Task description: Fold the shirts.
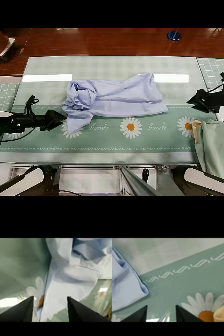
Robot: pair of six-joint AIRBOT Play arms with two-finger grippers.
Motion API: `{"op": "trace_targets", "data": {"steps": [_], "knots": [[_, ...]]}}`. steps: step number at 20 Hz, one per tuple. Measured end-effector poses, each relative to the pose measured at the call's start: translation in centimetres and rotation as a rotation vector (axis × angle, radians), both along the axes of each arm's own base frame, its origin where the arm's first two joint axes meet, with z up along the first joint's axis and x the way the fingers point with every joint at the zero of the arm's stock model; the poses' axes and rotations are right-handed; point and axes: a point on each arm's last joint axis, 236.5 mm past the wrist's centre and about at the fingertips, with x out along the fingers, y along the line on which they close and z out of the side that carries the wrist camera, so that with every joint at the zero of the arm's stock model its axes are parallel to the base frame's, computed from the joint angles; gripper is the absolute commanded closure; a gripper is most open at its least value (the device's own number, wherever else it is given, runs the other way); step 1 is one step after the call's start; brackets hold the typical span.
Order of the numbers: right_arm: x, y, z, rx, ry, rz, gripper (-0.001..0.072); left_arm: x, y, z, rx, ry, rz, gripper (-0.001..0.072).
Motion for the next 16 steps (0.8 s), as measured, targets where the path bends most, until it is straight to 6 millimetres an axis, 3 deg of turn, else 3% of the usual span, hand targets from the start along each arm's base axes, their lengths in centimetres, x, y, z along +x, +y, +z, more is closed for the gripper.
{"op": "trace_targets", "data": {"steps": [3, 4, 5, 6, 10, 16], "knots": [[-1.4, 1.0, -1.4, 0.034, 0.03, 0.002, 0.0299, 0.0, -2.7, -0.9, 0.011, -0.013, -0.06, 0.0202], [-1.8, 1.3, -1.8, 0.043, 0.039, 0.003, 0.0299, 0.0, -3.4, -1.3, 0.02, -0.015, -0.079, 0.0293], [-2.1, 1.5, -2.1, 0.051, 0.045, 0.001, 0.0299, 0.0, -4.0, -1.7, 0.035, -0.018, -0.102, 0.058], [-2.4, 1.7, -2.4, 0.055, 0.053, -0.001, 0.0299, 0.3, -4.3, -2.2, 0.058, -0.024, -0.116, 0.0685], [-2.9, 2.8, -3.6, 0.091, 0.084, 0.007, 0.03, 0.6, -5.6, -2.3, 0.066, -0.034, -0.179, 0.0685], [-0.9, 7.6, -5.8, 0.172, 0.098, 0.065, 0.0299, 1.4, -6.2, -1.7, 0.067, -0.056, -0.21, 0.0685]]}}
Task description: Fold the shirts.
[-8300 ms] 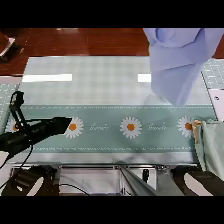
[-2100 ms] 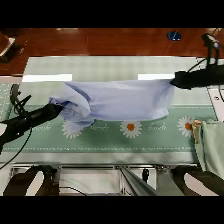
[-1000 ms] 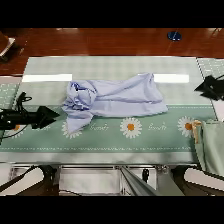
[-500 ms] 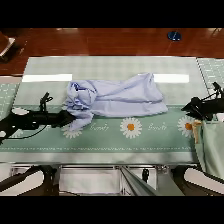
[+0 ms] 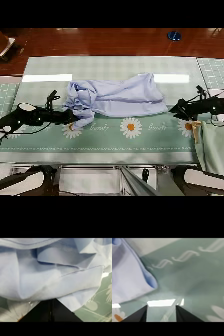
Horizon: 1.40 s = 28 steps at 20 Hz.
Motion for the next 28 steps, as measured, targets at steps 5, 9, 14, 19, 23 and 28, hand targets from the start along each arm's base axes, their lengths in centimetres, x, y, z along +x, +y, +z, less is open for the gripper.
{"op": "trace_targets", "data": {"steps": [5, 9, 14, 19, 23, 28], "knots": [[3.2, 3.8, -0.8, 0.029, -0.03, 0.042, 0.0475, 0.1, -0.3, 0.3, -0.014, 0.0, -0.004, 0.0685], [6.2, 5.7, 0.0, 0.028, -0.086, 0.084, 0.0689, 0.4, -0.7, 1.0, -0.039, -0.006, 0.002, 0.0685], [12.7, 7.2, 12.3, 0.038, -0.37, 0.195, 0.0689, 5.4, 0.0, 10.3, -0.139, -0.223, 0.047, 0.0686], [15.1, 7.0, 36.2, -0.117, -0.917, 0.233, 0.0689, 10.5, 3.8, 34.8, -0.174, -0.847, 0.183, 0.0686], [7.8, 6.9, 50.8, -0.293, -1.25, 0.224, 0.0689, 5.4, 6.0, 52.4, -0.05, -1.289, 0.227, 0.0686], [-4.4, 6.9, 59.5, -0.498, -1.483, 0.194, 0.0689, -5.2, 5.5, 65.0, 0.27, -1.672, 0.27, 0.0686]]}}
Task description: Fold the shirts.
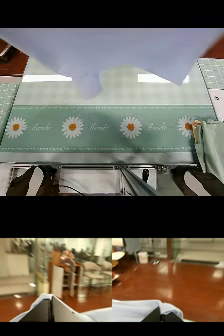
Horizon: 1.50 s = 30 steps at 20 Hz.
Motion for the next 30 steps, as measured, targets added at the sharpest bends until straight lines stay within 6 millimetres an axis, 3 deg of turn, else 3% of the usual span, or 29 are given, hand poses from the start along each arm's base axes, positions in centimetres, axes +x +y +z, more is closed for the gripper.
{"op": "trace_targets", "data": {"steps": [3, 6, 9, 12, 16, 19, 22, 25, 30], "knots": [[-6.0, -0.7, 1.9, -0.061, -0.087, -0.078, 0.0689, -5.5, -1.3, 2.6, 0.095, -0.109, 0.132, 0.0686], [-10.2, -1.1, 2.4, -0.086, -0.127, -0.127, 0.0689, -9.8, -1.4, 3.3, 0.139, -0.162, 0.255, 0.0686], [-12.0, -1.5, 1.5, -0.098, -0.104, -0.159, 0.0689, -13.2, -0.6, 3.3, 0.142, -0.185, 0.322, 0.0686], [-11.0, -2.0, -0.9, -0.098, -0.023, -0.168, 0.0689, -13.4, 0.4, 1.8, 0.128, -0.134, 0.32, 0.0686], [-7.9, -2.1, -5.8, -0.08, 0.14, -0.139, 0.0689, -8.3, 2.5, -3.2, 0.083, 0.049, 0.304, 0.0686], [-5.0, -1.9, -10.7, -0.052, 0.287, -0.106, 0.0689, -1.7, 3.2, -10.0, 0.009, 0.273, 0.23, 0.0686], [-1.1, -2.4, -16.5, -0.02, 0.436, -0.094, 0.0689, 5.2, 3.2, -18.0, -0.077, 0.494, 0.134, 0.0686], [3.9, -3.2, -21.9, 0.006, 0.56, -0.094, 0.0689, 11.6, 3.3, -24.8, -0.137, 0.652, 0.086, 0.0686], [14.0, -4.5, -31.3, 0.087, 0.742, -0.099, 0.0689, 22.1, 2.3, -33.4, -0.189, 0.826, 0.054, 0.0686]]}}
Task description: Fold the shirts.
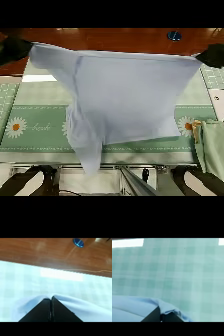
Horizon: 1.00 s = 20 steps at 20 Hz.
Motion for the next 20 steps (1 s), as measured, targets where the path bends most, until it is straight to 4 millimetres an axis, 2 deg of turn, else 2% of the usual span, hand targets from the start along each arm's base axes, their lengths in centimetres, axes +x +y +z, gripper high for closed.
{"op": "trace_targets", "data": {"steps": [2, 4, 7, 8, 9, 10, 11, 12, 14, 16, 18, 20], "knots": [[3.7, -0.1, -3.8, 0.046, 0.071, -0.003, 0.0689, 3.8, -0.6, -3.1, -0.009, 0.055, -0.011, 0.0685], [7.2, -0.2, -7.4, 0.088, 0.13, -0.01, 0.0689, 6.7, -1.5, -6.6, -0.02, 0.123, -0.029, 0.0685], [11.5, 0.1, -11.9, 0.168, 0.19, -0.023, 0.0688, 8.8, -3.3, -12.3, -0.039, 0.244, -0.071, 0.068], [12.7, 0.4, -13.2, 0.205, 0.203, -0.03, 0.0673, 9.1, -3.9, -14.1, -0.044, 0.284, -0.086, 0.0607], [13.7, 0.7, -14.1, 0.243, 0.208, -0.041, 0.0513, 9.0, -4.5, -15.7, -0.048, 0.324, -0.105, 0.0354], [14.6, 1.0, -14.9, 0.288, 0.216, -0.058, 0.0329, 8.7, -5.1, -17.0, -0.053, 0.363, -0.126, 0.0197], [15.4, 1.1, -15.4, 0.33, 0.219, -0.078, 0.0297, 8.2, -5.6, -18.2, -0.055, 0.406, -0.152, 0.0197], [15.8, 1.0, -15.8, 0.361, 0.223, -0.091, 0.0297, 7.4, -5.9, -19.0, -0.041, 0.442, -0.188, 0.0197], [15.8, 0.3, -16.2, 0.411, 0.252, -0.111, 0.0297, 5.6, -5.3, -20.1, -0.004, 0.529, -0.252, 0.0197], [14.3, -1.2, -16.2, 0.433, 0.305, -0.106, 0.0297, 3.2, -2.6, -20.7, 0.032, 0.641, -0.271, 0.0197], [11.6, -3.1, -15.5, 0.396, 0.357, -0.074, 0.0297, 0.0, 1.0, -20.6, 0.036, 0.758, -0.253, 0.0197], [7.8, -5.6, -15.2, 0.296, 0.415, -0.074, 0.0298, -3.7, 4.1, -20.5, 0.015, 0.847, -0.204, 0.0197]]}}
